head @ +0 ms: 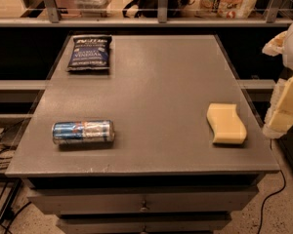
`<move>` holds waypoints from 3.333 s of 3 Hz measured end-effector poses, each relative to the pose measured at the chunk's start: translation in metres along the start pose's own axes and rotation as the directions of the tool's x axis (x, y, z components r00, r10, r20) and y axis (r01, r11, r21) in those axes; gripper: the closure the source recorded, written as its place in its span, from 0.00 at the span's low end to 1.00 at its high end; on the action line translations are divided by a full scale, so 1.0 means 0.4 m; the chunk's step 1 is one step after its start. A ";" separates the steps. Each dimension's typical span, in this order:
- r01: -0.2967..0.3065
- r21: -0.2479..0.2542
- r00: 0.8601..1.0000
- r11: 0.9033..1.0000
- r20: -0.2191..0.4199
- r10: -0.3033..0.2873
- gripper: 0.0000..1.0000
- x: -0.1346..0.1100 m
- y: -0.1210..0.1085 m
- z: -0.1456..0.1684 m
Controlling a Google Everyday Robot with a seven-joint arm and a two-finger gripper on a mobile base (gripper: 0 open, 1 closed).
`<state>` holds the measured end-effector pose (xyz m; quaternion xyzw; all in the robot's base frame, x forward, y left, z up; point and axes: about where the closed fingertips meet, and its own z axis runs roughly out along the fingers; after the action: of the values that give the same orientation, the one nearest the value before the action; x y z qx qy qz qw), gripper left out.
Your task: Pick redbull can
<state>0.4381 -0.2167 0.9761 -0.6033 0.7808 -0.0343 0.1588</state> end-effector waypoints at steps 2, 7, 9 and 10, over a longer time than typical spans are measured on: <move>0.006 0.005 1.000 1.000 0.028 -0.006 0.00 -0.001 -0.003 -0.002; 0.334 -0.038 0.777 0.942 0.577 -0.252 0.00 -0.318 0.048 0.082; 0.467 -0.084 0.710 0.880 0.629 -0.317 0.00 -0.478 0.107 0.193; 0.499 -0.118 0.698 0.859 0.641 -0.318 0.00 -0.552 0.134 0.263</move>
Offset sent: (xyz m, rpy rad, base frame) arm 0.0015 -0.0014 -0.0027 0.0530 -0.0063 0.0264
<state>0.4676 0.0227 0.9090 -0.7580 0.5300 0.2358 0.2982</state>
